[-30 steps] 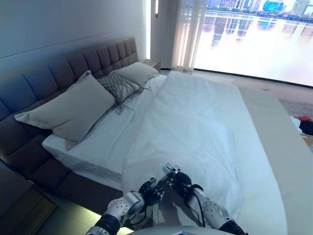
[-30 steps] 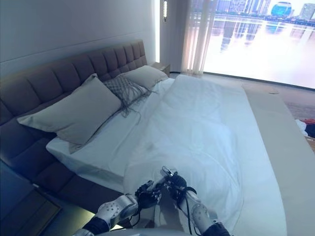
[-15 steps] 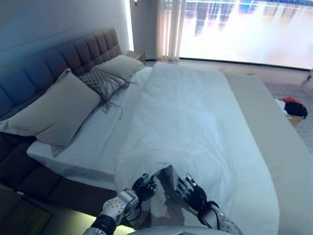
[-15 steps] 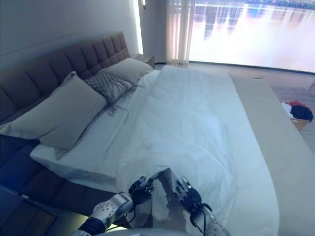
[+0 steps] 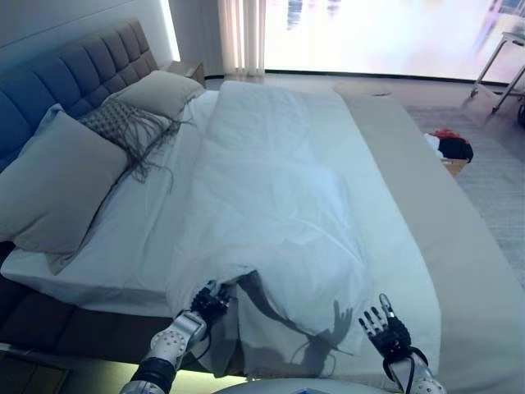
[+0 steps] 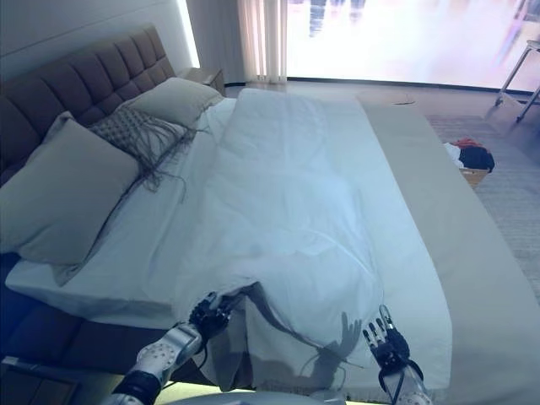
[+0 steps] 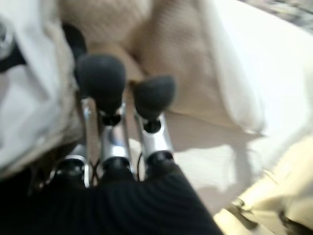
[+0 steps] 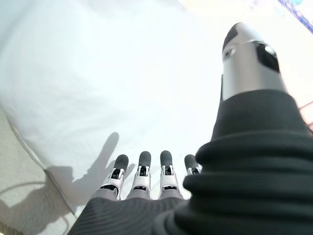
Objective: Make the bed neatly
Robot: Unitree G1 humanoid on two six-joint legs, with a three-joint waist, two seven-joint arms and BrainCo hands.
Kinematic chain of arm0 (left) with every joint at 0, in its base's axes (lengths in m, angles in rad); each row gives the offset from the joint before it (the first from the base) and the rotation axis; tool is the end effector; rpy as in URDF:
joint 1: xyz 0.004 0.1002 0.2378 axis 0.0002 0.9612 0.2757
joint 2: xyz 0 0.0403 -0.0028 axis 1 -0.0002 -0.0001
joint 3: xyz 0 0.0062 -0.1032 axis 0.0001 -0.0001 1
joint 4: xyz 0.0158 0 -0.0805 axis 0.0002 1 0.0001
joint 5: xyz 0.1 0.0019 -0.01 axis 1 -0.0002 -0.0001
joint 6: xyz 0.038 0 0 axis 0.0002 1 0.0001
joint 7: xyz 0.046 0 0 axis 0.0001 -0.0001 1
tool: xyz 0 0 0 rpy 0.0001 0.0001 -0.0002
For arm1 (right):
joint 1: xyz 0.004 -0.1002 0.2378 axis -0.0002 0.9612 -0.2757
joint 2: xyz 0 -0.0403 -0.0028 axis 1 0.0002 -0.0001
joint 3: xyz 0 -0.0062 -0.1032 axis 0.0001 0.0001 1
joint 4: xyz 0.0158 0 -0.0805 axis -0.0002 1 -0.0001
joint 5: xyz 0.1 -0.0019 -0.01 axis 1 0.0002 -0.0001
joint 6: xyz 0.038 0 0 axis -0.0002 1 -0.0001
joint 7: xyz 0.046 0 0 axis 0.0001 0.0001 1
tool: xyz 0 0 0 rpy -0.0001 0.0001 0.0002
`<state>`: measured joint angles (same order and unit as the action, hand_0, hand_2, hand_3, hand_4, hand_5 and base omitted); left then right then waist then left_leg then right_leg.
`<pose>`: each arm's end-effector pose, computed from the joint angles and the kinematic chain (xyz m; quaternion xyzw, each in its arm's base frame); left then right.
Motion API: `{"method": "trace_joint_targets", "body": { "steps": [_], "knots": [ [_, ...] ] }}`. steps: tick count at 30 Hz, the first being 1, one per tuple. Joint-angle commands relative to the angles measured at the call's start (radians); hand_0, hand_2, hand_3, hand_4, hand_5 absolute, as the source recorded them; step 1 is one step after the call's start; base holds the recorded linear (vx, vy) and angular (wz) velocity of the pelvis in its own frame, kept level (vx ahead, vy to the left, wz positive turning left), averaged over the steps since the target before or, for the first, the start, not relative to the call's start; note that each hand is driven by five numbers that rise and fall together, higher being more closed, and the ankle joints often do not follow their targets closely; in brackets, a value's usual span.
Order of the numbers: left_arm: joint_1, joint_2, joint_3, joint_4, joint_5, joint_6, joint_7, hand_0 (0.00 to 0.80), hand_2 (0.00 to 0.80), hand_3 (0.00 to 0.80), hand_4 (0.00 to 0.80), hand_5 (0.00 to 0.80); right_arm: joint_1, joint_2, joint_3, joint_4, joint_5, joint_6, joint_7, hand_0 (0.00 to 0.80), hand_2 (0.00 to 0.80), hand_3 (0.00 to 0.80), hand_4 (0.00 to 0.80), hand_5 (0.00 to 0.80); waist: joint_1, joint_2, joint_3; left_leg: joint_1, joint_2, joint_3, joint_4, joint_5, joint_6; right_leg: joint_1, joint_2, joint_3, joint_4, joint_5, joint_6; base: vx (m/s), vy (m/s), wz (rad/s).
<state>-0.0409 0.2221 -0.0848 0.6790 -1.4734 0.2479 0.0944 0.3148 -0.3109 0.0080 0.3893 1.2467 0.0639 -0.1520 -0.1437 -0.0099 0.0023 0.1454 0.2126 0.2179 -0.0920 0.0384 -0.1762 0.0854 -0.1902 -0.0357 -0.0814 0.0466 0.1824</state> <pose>0.1665 0.1909 -0.0618 -0.5483 0.3586 0.1741 0.7352 0.0910 -0.2366 -0.0558 0.4072 0.3101 -0.2845 0.8106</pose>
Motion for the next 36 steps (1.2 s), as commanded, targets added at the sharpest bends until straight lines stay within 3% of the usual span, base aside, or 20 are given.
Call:
{"method": "trace_joint_targets", "body": {
  "steps": [1,6,10,12,16,19,23,25,28,30,31,32,33,36],
  "knots": [
    [-0.084,0.044,0.066,-0.062,0.026,-0.041,-0.024,0.8,0.8,0.8,0.8,0.8,-0.065,0.023,-0.041,0.01,0.009,-0.028,0.044,0.0,0.0,0.0,0.0,0.0,0.042,-0.009,0.016,-0.047,0.055,-0.071,0.05,0.032,0.044,-0.032,-0.062,-0.043,0.066,0.029,-0.008,-0.012,0.031,0.01],
    [-0.1,0.097,0.107,-0.036,0.208,-0.09,-0.045,0.8,0.8,0.8,0.8,0.8,-0.136,0.011,-0.033,0.091,0.003,-0.001,0.066,0.0,0.0,0.0,0.0,0.0,0.075,-0.01,0.013,-0.058,0.047,-0.124,0.081,0.018,0.047,-0.028,-0.057,-0.038,0.082,0.018,-0.018,-0.017,0.058,0.0],
    [-0.116,0.177,0.163,0.029,0.354,-0.144,-0.038,0.8,0.8,0.8,0.8,0.8,-0.165,0.001,-0.031,0.115,-0.031,0.019,0.102,0.0,0.0,0.0,0.0,0.0,0.087,-0.003,0.008,-0.055,0.048,-0.138,0.079,0.018,0.04,-0.017,-0.055,-0.044,0.075,0.016,-0.018,-0.014,0.084,0.01],
    [-0.126,0.218,0.2,0.076,0.348,-0.13,-0.059,0.8,0.8,0.8,0.8,0.8,-0.165,0.004,-0.028,0.11,-0.041,0.026,0.1,0.0,0.0,0.0,0.0,0.0,0.087,0.001,0.004,-0.055,0.048,-0.142,0.076,0.02,0.037,-0.016,-0.057,-0.046,0.074,0.014,-0.017,-0.006,0.092,0.0],
    [-0.11,0.204,0.25,0.084,0.3,-0.117,-0.116,0.8,0.8,0.8,0.8,0.8,-0.176,0.012,-0.031,0.125,-0.066,0.034,0.11,0.0,0.0,0.0,0.0,0.0,0.091,0.005,0.005,-0.064,0.043,-0.164,0.095,0.01,0.036,-0.023,-0.066,-0.038,0.102,-0.002,-0.015,-0.024,0.142,0.02],
    [-0.083,0.169,0.243,0.007,0.316,-0.159,-0.124,0.8,0.8,0.8,0.8,0.8,-0.176,0.013,-0.04,0.066,-0.065,0.015,0.112,0.0,0.0,0.0,0.0,0.0,0.094,0.001,0.041,-0.105,0.01,-0.227,0.187,-0.034,0.05,-0.077,-0.093,0.008,0.237,-0.033,-0.011,-0.092,0.274,-0.02],
    [-0.083,0.158,0.241,-0.001,0.327,-0.144,-0.136,0.8,0.8,0.8,0.8,0.8,-0.158,0.029,-0.062,0.049,-0.057,-0.013,0.113,0.0,0.0,0.0,0.0,0.0,0.091,-0.013,0.07,-0.131,-0.04,-0.213,0.27,-0.084,0.072,-0.087,-0.156,0.01,0.26,0.008,-0.001,-0.016,0.272,0.04],
    [-0.089,0.164,0.233,0.012,0.338,-0.137,-0.136,0.8,0.8,0.8,0.8,0.8,-0.154,0.04,-0.066,0.035,-0.063,-0.014,0.125,0.0,0.0,0.0,0.0,0.0,0.09,-0.021,0.072,-0.132,-0.072,-0.193,0.27,-0.099,0.086,-0.087,-0.198,0.008,0.231,0.08,0.011,-0.003,0.259,0.06],
    [-0.099,0.197,0.25,0.024,0.306,-0.135,-0.134,0.8,0.8,0.8,0.8,0.8,-0.145,0.066,-0.064,0.017,-0.075,-0.018,0.159,0.0,0.0,0.0,0.0,0.0,0.076,-0.025,0.079,-0.126,-0.113,-0.126,0.246,-0.116,0.113,-0.141,-0.254,-0.01,0.238,0.192,0.034,-0.105,0.256,-0.13],
    [-0.099,0.209,0.266,0.027,0.295,-0.124,-0.129,0.8,0.8,0.8,0.8,0.8,-0.141,0.071,-0.065,0.018,-0.067,-0.013,0.173,0.0,0.0,0.0,0.0,0.0,0.075,-0.014,0.08,-0.131,-0.124,-0.106,0.23,-0.109,0.134,-0.172,-0.23,-0.013,0.329,0.154,0.027,-0.16,0.293,-0.38],
    [-0.092,0.211,0.273,0.03,0.289,-0.122,-0.132,0.8,0.8,0.8,0.8,0.8,-0.134,0.073,-0.059,0.022,-0.061,-0.018,0.188,0.0,0.0,0.0,0.0,0.0,0.077,-0.006,0.081,-0.135,-0.136,-0.094,0.219,-0.099,0.15,-0.191,-0.195,-0.026,0.417,0.125,0.018,-0.172,0.327,-0.33],
    [-0.078,0.206,0.28,0.032,0.288,-0.131,-0.133,0.8,0.8,0.8,0.8,0.8,-0.128,0.071,-0.044,0.019,-0.053,-0.025,0.19,0.0,0.0,0.0,0.0,0.0,0.085,0.0,0.084,-0.134,-0.151,-0.078,0.207,-0.089,0.165,-0.203,-0.153,-0.06,0.512,0.086,0.008,-0.174,0.317,-0.33],
    [-0.059,0.196,0.291,0.033,0.297,-0.144,-0.138,0.8,0.8,0.8,0.8,0.8,-0.125,0.071,-0.031,0.012,-0.053,-0.029,0.184,0.0,0.0,0.0,0.0,0.0,0.1,0.002,0.08,-0.136,-0.164,-0.065,0.191,-0.075,0.173,-0.191,-0.118,-0.104,0.532,0.055,-0.009,-0.161,0.251,-0.47],
    [-0.023,0.191,0.324,0.034,0.289,-0.165,-0.157,0.8,0.8,0.8,0.8,0.8,-0.136,0.068,-0.018,0.013,-0.052,-0.03,0.169,0.0,0.0,0.0,0.0,0.0,0.135,-0.004,0.069,-0.149,-0.194,-0.016,0.17,-0.062,0.187,-0.134,-0.054,-0.194,0.537,0.015,-0.017,-0.133,0.133,-0.74]
  ]
}}
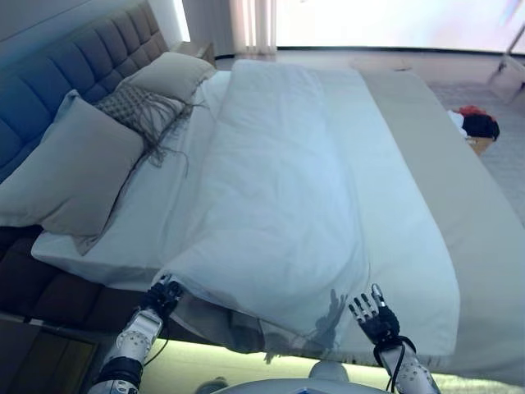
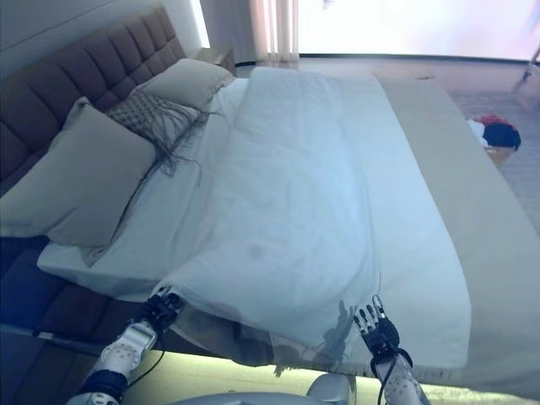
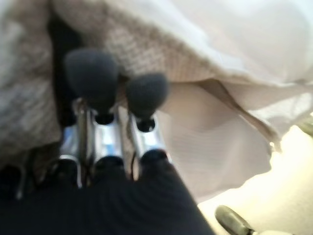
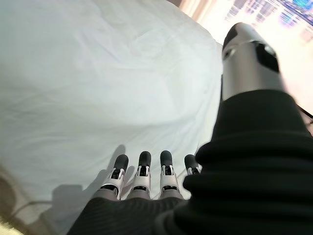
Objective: Make the bed neatly
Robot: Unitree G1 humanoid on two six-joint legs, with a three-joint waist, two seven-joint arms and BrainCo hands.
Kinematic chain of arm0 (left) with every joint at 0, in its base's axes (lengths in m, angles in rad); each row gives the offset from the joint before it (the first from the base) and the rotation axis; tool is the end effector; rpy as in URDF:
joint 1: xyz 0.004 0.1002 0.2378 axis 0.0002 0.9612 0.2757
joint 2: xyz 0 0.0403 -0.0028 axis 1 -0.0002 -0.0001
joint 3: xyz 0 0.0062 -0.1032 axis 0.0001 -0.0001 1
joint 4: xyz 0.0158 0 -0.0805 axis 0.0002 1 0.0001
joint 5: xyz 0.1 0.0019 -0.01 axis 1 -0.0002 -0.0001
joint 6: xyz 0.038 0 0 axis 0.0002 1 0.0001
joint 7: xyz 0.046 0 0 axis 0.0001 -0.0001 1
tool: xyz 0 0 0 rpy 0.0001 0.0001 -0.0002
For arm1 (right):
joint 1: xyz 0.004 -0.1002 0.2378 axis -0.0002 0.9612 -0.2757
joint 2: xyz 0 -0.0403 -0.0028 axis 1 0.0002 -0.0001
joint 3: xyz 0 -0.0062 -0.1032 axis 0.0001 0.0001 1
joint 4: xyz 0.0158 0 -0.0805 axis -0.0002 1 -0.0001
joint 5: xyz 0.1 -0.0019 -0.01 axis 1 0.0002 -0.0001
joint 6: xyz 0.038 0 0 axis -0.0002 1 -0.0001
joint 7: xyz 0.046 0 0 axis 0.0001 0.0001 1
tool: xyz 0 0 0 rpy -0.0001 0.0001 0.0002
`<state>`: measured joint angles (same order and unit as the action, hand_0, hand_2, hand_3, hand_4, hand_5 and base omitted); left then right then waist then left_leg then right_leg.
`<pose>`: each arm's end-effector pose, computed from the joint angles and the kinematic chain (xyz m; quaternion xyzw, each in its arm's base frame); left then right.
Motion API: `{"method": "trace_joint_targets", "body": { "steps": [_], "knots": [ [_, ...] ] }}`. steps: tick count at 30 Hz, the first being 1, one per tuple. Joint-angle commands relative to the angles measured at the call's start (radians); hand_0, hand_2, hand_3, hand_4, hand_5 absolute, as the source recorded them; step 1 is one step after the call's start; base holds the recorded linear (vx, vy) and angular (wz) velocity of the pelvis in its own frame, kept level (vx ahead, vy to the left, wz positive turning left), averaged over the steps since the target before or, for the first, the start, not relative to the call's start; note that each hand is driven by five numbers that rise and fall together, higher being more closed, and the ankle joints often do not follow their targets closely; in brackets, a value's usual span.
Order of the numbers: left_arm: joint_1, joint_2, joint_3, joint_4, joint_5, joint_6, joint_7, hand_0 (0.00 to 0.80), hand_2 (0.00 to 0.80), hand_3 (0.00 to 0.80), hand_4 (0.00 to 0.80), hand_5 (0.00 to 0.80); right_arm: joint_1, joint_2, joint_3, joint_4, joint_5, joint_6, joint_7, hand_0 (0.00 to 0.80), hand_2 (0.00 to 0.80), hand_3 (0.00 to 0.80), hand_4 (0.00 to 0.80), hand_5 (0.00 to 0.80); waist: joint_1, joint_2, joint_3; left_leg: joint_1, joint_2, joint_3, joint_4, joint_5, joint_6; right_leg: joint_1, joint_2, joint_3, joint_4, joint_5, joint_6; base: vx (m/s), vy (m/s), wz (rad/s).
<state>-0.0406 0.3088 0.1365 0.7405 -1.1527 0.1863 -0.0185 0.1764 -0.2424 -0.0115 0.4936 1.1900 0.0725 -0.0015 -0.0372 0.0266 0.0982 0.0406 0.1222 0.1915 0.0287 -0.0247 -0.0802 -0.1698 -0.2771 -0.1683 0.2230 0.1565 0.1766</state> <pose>0.1587 0.2540 -0.0555 -0.4341 0.2859 0.2289 0.8230 0.1220 -0.2218 -0.0605 0.4399 0.2728 -0.2072 0.8301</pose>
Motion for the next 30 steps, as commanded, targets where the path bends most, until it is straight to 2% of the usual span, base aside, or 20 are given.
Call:
{"method": "trace_joint_targets", "body": {
  "steps": [1,2,4,6,7,8,9,11,14,17,19,22,24,25,28,30],
  "knots": [
    [-0.008,0.107,0.121,-0.024,-0.036,-0.107,-0.053,0.8,0.8,0.8,0.8,0.8,-0.009,-0.001,0.0,-0.08,0.001,-0.034,0.021,0.0,0.0,0.0,0.0,0.0,0.044,-0.047,-0.034,-0.063,-0.12,0.03,0.051,0.005,0.098,0.155,0.066,-0.083,0.212,-0.101,-0.01,-0.135,0.065,-0.33],
    [0.0,0.109,0.129,-0.022,-0.038,-0.108,-0.055,0.8,0.8,0.8,0.8,0.8,-0.015,-0.003,0.001,-0.076,-0.001,-0.03,0.025,0.0,0.0,0.0,0.0,0.0,0.05,-0.051,-0.037,-0.073,-0.129,0.035,0.053,0.007,0.103,0.17,0.085,-0.083,0.198,-0.106,-0.011,-0.172,0.011,-0.36],
    [0.01,0.112,0.132,-0.016,-0.056,-0.117,-0.048,0.8,0.8,0.8,0.8,0.8,-0.029,-0.001,0.008,-0.071,-0.008,-0.023,0.033,0.0,0.0,0.0,0.0,0.0,0.062,-0.065,-0.041,-0.132,-0.157,0.014,0.066,0.029,0.101,0.22,0.152,-0.043,0.086,-0.144,-0.033,-0.168,-0.081,-0.71],
    [0.01,0.106,0.133,-0.008,-0.09,-0.127,-0.04,0.8,0.8,0.8,0.8,0.8,-0.034,-0.004,0.022,-0.072,-0.023,-0.014,0.038,0.0,0.0,0.0,0.0,0.0,0.068,-0.067,-0.043,-0.181,-0.156,0.009,0.07,0.063,0.075,0.274,0.205,-0.011,-0.056,-0.2,-0.078,-0.138,-0.093,-0.45],
    [0.016,0.093,0.137,-0.006,-0.098,-0.138,-0.038,0.8,0.8,0.8,0.8,0.8,-0.036,-0.012,0.027,-0.081,-0.039,0.007,0.032,0.0,0.0,0.0,0.0,0.0,0.074,-0.067,-0.038,-0.215,-0.148,0.001,0.068,0.099,0.05,0.301,0.226,0.007,-0.112,-0.217,-0.094,-0.138,-0.043,-0.07],
    [0.024,0.081,0.137,-0.013,-0.092,-0.145,-0.03,0.8,0.8,0.8,0.8,0.8,-0.035,-0.021,0.029,-0.094,-0.043,0.025,0.02,0.0,0.0,0.0,0.0,0.0,0.08,-0.062,-0.032,-0.238,-0.139,-0.024,0.067,0.134,0.035,0.309,0.234,0.024,-0.127,-0.215,-0.101,-0.15,-0.016,-0.19],
    [0.041,0.074,0.138,-0.026,-0.103,-0.148,-0.017,0.8,0.8,0.8,0.8,0.8,-0.028,-0.029,0.032,-0.109,-0.047,0.042,0.016,0.0,0.0,0.0,0.0,0.0,0.092,-0.053,-0.021,-0.267,-0.131,-0.106,0.057,0.19,0.015,0.322,0.25,0.069,-0.155,-0.238,-0.121,-0.143,0.006,-0.48],
    [0.058,0.071,0.159,-0.032,-0.123,-0.122,-0.02,0.8,0.8,0.8,0.8,0.8,-0.019,-0.042,0.038,-0.114,-0.047,0.047,0.008,0.0,0.0,0.0,0.0,0.0,0.106,-0.043,-0.013,-0.298,-0.108,-0.175,0.06,0.214,0.003,0.314,0.257,0.101,-0.172,-0.247,-0.135,-0.151,0.008,-1.06],
    [0.06,0.061,0.161,-0.018,-0.114,-0.106,-0.032,0.8,0.8,0.8,0.8,0.8,-0.001,-0.049,0.03,-0.105,-0.033,0.033,0.008,0.0,0.0,0.0,0.0,0.0,0.086,-0.056,0.0,-0.3,-0.061,-0.137,0.15,0.167,0.0,0.291,0.223,0.067,-0.172,-0.23,-0.141,-0.154,0.038,-0.55],
    [0.066,0.046,0.148,0.008,-0.126,-0.121,-0.047,0.8,0.8,0.8,0.8,0.8,0.004,-0.071,0.009,-0.09,-0.027,0.042,0.026,0.0,0.0,0.0,0.0,0.0,0.04,-0.055,0.011,-0.233,0.017,-0.155,0.211,0.14,-0.01,0.229,0.188,0.056,-0.116,-0.231,-0.145,-0.107,0.197,0.17],
    [0.072,0.028,0.137,0.027,-0.132,-0.132,-0.054,0.8,0.8,0.8,0.8,0.8,0.008,-0.078,-0.009,-0.097,-0.029,0.061,0.029,0.0,0.0,0.0,0.0,0.0,0.009,-0.029,0.006,-0.162,0.094,-0.177,0.175,0.185,-0.037,0.187,0.171,0.058,-0.067,-0.249,-0.142,-0.037,0.34,-0.24],
    [0.054,0.0,0.109,0.033,-0.119,-0.144,-0.035,0.8,0.8,0.8,0.8,0.8,0.02,-0.06,0.002,-0.122,-0.037,0.05,0.024,0.0,0.0,0.0,0.0,0.0,-0.016,0.01,0.009,-0.099,0.179,-0.204,0.101,0.252,-0.081,0.156,0.124,0.053,-0.004,-0.275,-0.129,-0.013,0.431,0.03],
    [0.045,-0.003,0.105,0.042,-0.1,-0.15,-0.039,0.8,0.8,0.8,0.8,0.8,0.032,-0.05,0.016,-0.135,-0.03,0.031,0.032,0.0,0.0,0.0,0.0,0.0,-0.024,0.026,0.01,-0.071,0.194,-0.217,0.069,0.25,-0.094,0.14,0.084,0.055,0.031,-0.285,-0.112,0.012,0.439,0.4],
    [0.046,0.005,0.108,0.046,-0.099,-0.149,-0.041,0.8,0.8,0.8,0.8,0.8,0.036,-0.048,0.016,-0.148,-0.027,0.027,0.031,0.0,0.0,0.0,0.0,0.0,-0.03,0.043,0.012,-0.052,0.191,-0.217,0.052,0.222,-0.096,0.119,0.047,0.062,0.067,-0.293,-0.092,0.017,0.478,0.3],
    [0.061,0.027,0.129,0.06,-0.088,-0.152,-0.029,0.8,0.8,0.8,0.8,0.8,0.03,-0.053,0.002,-0.154,-0.024,0.03,0.052,0.0,0.0,0.0,0.0,0.0,-0.036,0.064,0.019,-0.032,0.157,-0.197,0.061,0.132,-0.096,0.094,-0.031,0.077,0.12,-0.294,-0.054,0.032,0.432,0.38],
    [0.064,0.045,0.155,0.089,-0.091,-0.146,-0.016,0.8,0.8,0.8,0.8,0.8,0.024,-0.053,0.006,-0.149,-0.006,0.044,0.051,0.0,0.0,0.0,0.0,0.0,-0.036,0.066,0.018,-0.029,0.143,-0.194,0.075,0.105,-0.094,0.102,-0.052,0.082,0.112,-0.284,-0.042,0.055,0.307,0.54]
  ]
}}
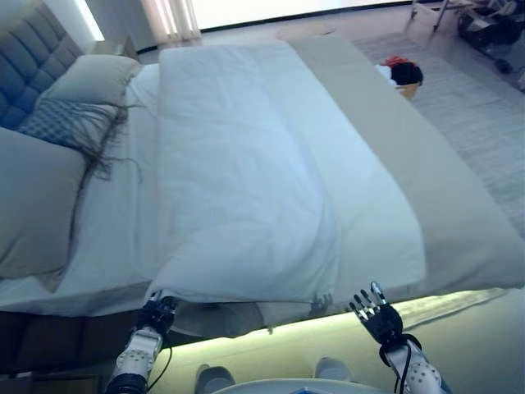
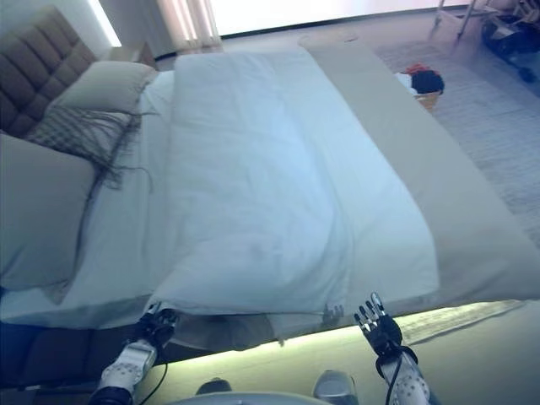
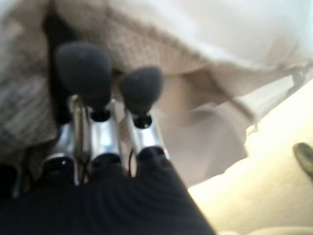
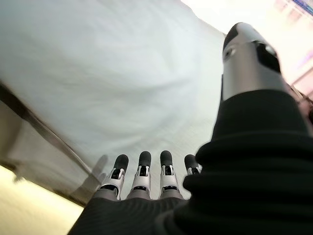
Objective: Make the bed neatly
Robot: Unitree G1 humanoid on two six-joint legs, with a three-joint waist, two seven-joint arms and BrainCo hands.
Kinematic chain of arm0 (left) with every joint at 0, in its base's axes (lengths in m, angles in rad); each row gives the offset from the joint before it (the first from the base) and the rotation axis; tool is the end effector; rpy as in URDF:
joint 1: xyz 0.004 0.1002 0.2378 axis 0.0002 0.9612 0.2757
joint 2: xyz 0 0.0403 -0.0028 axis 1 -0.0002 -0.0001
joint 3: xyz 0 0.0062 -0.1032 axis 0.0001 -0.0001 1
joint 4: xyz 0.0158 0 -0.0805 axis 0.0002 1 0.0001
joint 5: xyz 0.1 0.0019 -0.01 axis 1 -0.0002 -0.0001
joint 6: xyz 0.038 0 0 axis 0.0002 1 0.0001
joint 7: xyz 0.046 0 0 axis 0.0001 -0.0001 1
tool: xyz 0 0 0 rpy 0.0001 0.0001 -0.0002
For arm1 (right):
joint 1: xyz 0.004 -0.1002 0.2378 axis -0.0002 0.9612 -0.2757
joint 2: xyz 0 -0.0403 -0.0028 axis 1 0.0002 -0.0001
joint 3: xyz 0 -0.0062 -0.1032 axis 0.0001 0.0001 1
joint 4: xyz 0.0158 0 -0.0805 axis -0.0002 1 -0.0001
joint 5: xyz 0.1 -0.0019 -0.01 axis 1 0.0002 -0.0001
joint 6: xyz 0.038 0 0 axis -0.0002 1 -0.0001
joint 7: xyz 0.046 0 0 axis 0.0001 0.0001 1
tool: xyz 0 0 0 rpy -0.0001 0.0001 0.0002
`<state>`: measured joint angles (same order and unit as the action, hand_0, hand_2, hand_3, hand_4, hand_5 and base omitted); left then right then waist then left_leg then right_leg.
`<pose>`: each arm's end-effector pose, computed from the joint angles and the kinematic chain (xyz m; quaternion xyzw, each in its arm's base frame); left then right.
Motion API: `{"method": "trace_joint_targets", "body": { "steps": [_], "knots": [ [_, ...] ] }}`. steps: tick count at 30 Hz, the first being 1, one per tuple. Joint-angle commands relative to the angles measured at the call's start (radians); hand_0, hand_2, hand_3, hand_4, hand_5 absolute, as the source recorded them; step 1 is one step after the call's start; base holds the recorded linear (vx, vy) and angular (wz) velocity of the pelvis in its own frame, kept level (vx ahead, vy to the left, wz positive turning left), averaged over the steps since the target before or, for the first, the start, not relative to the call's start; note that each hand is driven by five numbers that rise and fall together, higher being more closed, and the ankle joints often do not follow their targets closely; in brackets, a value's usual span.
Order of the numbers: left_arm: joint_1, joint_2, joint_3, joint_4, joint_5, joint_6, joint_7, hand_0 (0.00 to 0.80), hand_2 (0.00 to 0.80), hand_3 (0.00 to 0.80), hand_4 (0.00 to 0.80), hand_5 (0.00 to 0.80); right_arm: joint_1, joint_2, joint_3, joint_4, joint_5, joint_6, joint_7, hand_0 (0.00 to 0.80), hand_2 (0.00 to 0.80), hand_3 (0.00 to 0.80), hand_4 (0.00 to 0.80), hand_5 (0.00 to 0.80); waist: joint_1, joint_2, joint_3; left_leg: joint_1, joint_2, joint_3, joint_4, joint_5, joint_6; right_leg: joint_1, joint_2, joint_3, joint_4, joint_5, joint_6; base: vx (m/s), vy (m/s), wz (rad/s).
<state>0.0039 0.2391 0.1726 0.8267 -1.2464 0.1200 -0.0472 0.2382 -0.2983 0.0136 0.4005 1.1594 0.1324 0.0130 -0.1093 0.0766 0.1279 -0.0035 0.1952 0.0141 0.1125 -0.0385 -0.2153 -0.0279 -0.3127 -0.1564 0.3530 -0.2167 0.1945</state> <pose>0.1328 0.2429 -0.0769 -0.4957 0.2775 0.2831 0.7727 0.1127 -0.2285 -0.0531 0.4097 0.2941 -0.1702 0.8465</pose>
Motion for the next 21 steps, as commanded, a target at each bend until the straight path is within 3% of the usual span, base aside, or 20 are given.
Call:
{"method": "trace_joint_targets", "body": {
  "steps": [1,6,9,14,21],
  "knots": [
    [0.018,0.131,0.135,0.023,0.011,-0.085,0.028,0.8,0.8,0.8,0.8,0.8,-0.04,0.006,-0.017,-0.053,0.025,0.002,0.047,0.0,0.0,0.0,0.0,0.0,0.035,0.015,-0.014,0.02,0.064,-0.01,-0.008,0.104,0.045,-0.032,-0.026,0.069,-0.034,0.105,-0.05,0.041,0.226,0.25],
    [-0.051,0.237,0.195,0.114,0.062,-0.083,0.1,0.8,0.8,0.8,0.8,0.8,-0.05,0.01,0.007,-0.031,0.001,0.024,0.09,0.0,0.0,0.0,0.0,0.0,0.03,0.001,-0.026,0.025,0.081,0.052,-0.025,0.101,0.045,-0.012,-0.041,0.025,-0.091,0.153,-0.021,-0.02,0.126,0.02],
    [-0.137,0.301,0.193,0.179,0.142,-0.084,0.127,0.8,0.8,0.8,0.8,0.8,-0.058,0.012,0.017,-0.029,0.014,0.006,0.062,0.0,0.0,0.0,0.0,0.0,0.026,-0.01,-0.034,0.014,0.102,0.112,-0.031,0.117,0.033,0.015,-0.058,-0.031,-0.114,0.173,-0.005,-0.045,0.09,0.18],
    [-0.119,0.355,0.232,0.19,0.175,-0.097,0.121,0.8,0.8,0.8,0.8,0.8,-0.069,0.009,0.015,-0.051,0.01,0.043,0.056,0.0,0.0,0.0,0.0,0.0,0.044,-0.03,-0.052,0.021,0.099,0.089,-0.013,0.093,0.039,0.035,-0.062,-0.02,-0.149,0.203,0.006,0.037,0.07,0.31],
    [-0.073,0.323,0.246,0.143,0.168,-0.092,0.067,0.8,0.8,0.8,0.8,0.8,-0.059,0.02,0.02,-0.044,-0.014,0.059,0.064,0.0,0.0,0.0,0.0,0.0,0.072,-0.052,-0.069,0.036,0.119,0.072,-0.042,0.094,0.042,0.042,-0.037,-0.018,-0.171,0.204,0.011,0.041,-0.017,-0.04]
  ]
}}
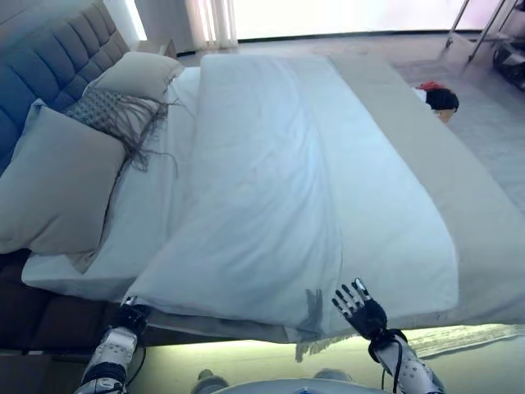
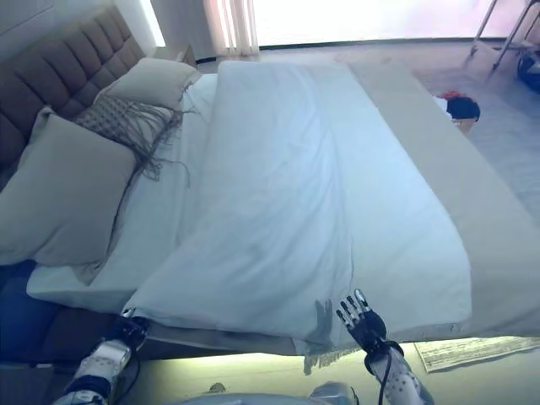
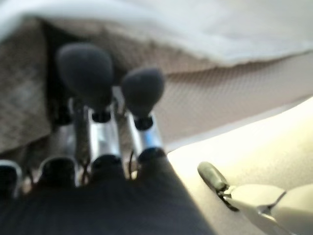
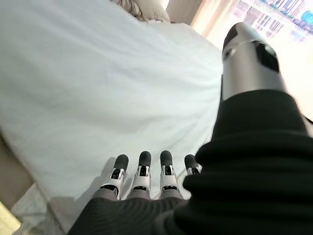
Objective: Make the bed neatly
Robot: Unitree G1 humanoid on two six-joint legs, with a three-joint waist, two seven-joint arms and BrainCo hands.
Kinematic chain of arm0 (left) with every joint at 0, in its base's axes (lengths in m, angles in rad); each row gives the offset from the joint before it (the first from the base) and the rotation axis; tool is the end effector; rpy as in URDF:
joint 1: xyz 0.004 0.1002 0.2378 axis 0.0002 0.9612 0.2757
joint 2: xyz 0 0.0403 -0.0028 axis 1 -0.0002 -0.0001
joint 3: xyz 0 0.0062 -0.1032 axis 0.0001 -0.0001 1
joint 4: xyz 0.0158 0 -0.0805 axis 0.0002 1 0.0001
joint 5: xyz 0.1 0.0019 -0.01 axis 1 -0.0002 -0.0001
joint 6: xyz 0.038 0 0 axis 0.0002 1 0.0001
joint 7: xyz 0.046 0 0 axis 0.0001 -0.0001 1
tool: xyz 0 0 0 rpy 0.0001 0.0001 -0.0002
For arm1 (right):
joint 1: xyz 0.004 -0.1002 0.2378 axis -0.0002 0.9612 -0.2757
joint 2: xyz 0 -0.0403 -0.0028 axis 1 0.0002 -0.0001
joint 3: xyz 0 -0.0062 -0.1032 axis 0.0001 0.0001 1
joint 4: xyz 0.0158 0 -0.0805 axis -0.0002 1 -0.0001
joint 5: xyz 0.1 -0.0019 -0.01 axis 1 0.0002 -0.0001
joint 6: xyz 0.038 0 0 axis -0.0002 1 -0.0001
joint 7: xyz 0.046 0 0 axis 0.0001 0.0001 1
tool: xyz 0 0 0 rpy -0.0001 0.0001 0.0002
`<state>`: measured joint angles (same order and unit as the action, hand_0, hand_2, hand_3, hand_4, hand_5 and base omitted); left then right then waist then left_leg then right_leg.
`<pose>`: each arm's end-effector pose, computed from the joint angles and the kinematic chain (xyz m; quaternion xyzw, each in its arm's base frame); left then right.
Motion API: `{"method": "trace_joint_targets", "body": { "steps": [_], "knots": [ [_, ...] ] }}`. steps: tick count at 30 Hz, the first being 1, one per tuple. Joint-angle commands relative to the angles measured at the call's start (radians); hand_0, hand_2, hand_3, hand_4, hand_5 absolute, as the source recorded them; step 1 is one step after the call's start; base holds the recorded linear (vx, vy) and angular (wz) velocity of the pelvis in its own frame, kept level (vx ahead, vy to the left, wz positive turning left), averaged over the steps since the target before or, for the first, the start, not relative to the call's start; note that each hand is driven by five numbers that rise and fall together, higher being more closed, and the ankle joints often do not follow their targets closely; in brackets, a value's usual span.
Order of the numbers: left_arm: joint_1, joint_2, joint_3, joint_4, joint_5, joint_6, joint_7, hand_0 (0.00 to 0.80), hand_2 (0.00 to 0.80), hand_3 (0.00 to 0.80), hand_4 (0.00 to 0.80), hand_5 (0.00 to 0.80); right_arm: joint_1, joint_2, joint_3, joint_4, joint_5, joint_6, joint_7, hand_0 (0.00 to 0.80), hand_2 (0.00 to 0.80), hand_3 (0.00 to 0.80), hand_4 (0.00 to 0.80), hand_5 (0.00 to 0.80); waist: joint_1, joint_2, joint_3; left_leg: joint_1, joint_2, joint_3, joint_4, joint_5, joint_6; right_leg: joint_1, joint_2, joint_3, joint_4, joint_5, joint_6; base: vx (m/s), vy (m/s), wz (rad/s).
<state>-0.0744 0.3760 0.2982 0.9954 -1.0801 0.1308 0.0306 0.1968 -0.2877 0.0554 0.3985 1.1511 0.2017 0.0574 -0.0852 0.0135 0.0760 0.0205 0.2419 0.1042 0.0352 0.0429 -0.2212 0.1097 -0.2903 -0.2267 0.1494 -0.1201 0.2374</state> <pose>0.1313 0.2962 -0.0650 -0.3980 0.2991 0.3765 0.7813 0.1241 -0.2147 -0.0527 0.4215 0.3136 -0.1067 0.8441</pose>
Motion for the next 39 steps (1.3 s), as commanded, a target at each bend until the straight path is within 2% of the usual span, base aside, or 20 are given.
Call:
{"method": "trace_joint_targets", "body": {
  "steps": [1,4,7,11,13,19,25,28,33,39],
  "knots": [
    [0.011,0.174,0.118,-0.034,-0.016,-0.107,-0.013,0.8,0.8,0.8,0.8,0.8,-0.015,0.009,-0.026,-0.047,-0.003,-0.011,0.016,0.0,0.0,0.0,0.0,0.0,0.05,0.007,-0.018,0.013,0.072,-0.022,0.03,0.014,0.047,-0.098,-0.059,0.053,0.036,0.107,-0.031,0.025,-0.034,-0.02],
    [0.044,0.112,0.106,-0.082,-0.045,-0.13,-0.014,0.8,0.8,0.8,0.8,0.8,-0.014,0.016,-0.039,-0.048,-0.009,-0.023,0.003,0.0,0.0,0.0,0.0,0.0,0.062,0.0,-0.017,0.012,0.071,-0.046,0.027,0.012,0.043,-0.1,-0.058,0.059,0.033,0.104,-0.031,0.026,-0.038,-0.01],
    [0.101,0.039,0.088,-0.116,-0.016,-0.147,-0.005,0.8,0.8,0.8,0.8,0.8,-0.031,0.016,-0.047,-0.042,-0.035,-0.037,-0.015,0.0,0.0,0.0,0.0,0.0,0.088,-0.002,-0.006,0.013,0.078,-0.106,0.033,0.004,0.037,-0.105,-0.059,0.073,0.044,0.094,-0.032,0.049,-0.037,-0.02],
    [0.11,-0.011,0.055,-0.051,-0.033,-0.129,0.019,0.8,0.8,0.8,0.8,0.8,-0.058,-0.012,-0.06,-0.045,-0.083,-0.061,-0.051,0.0,0.0,0.0,0.0,0.0,0.105,0.001,0.022,-0.02,0.073,-0.143,0.058,0.001,0.031,-0.131,-0.071,0.069,0.077,0.088,-0.028,0.015,-0.005,0.02],
    [0.062,-0.031,0.017,-0.004,-0.03,-0.154,0.046,0.8,0.8,0.8,0.8,0.8,-0.11,-0.033,-0.05,-0.029,-0.084,-0.093,-0.065,0.0,0.0,0.0,0.0,0.0,0.112,0.006,0.049,-0.068,0.066,-0.162,0.072,0.004,0.028,-0.17,-0.079,0.067,0.09,0.093,-0.024,-0.198,0.03,0.07],
    [-0.122,-0.003,-0.082,0.104,-0.02,-0.206,0.092,0.8,0.8,0.8,0.8,0.8,-0.276,-0.086,-0.011,0.011,-0.07,-0.19,-0.022,0.0,0.0,0.0,0.0,0.0,0.123,0.013,0.185,-0.254,0.043,-0.217,0.15,0.021,0.029,-0.333,-0.099,0.079,0.166,0.11,-0.014,-0.287,0.003,0.13],
    [-0.187,0.035,-0.126,0.085,-0.011,-0.256,0.109,0.8,0.8,0.8,0.8,0.8,-0.382,-0.145,0.006,0.023,-0.075,-0.222,0.06,0.0,0.0,0.0,0.0,0.0,0.131,0.025,0.279,-0.434,0.001,-0.268,0.219,0.04,0.04,-0.51,-0.101,0.109,0.248,0.117,-0.019,-0.185,0.078,0.08],
    [-0.213,0.063,-0.125,0.071,0.026,-0.263,0.136,0.8,0.8,0.8,0.8,0.8,-0.422,-0.15,0.016,0.013,-0.077,-0.235,0.105,0.0,0.0,0.0,0.0,0.0,0.136,0.013,0.308,-0.508,-0.01,-0.276,0.258,0.034,0.042,-0.585,-0.097,0.124,0.293,0.106,-0.016,-0.11,0.05,0.04],
    [-0.263,0.088,-0.13,0.046,0.088,-0.285,0.174,0.8,0.8,0.8,0.8,0.8,-0.451,-0.156,0.013,-0.05,-0.098,-0.227,0.15,0.0,0.0,0.0,0.0,0.0,0.121,0.002,0.341,-0.599,-0.027,-0.255,0.29,0.04,0.049,-0.677,-0.095,0.146,0.319,0.114,-0.011,-0.088,0.125,0.01],
    [-0.298,0.104,-0.161,-0.049,0.242,-0.309,0.297,0.8,0.8,0.8,0.8,0.8,-0.438,-0.169,-0.016,-0.143,-0.127,-0.233,0.174,0.0,0.0,0.0,0.0,0.0,0.101,-0.008,0.372,-0.689,-0.039,-0.229,0.323,0.047,0.051,-0.762,-0.1,0.163,0.323,0.138,-0.003,-0.079,0.127,-0.01]
  ]
}}
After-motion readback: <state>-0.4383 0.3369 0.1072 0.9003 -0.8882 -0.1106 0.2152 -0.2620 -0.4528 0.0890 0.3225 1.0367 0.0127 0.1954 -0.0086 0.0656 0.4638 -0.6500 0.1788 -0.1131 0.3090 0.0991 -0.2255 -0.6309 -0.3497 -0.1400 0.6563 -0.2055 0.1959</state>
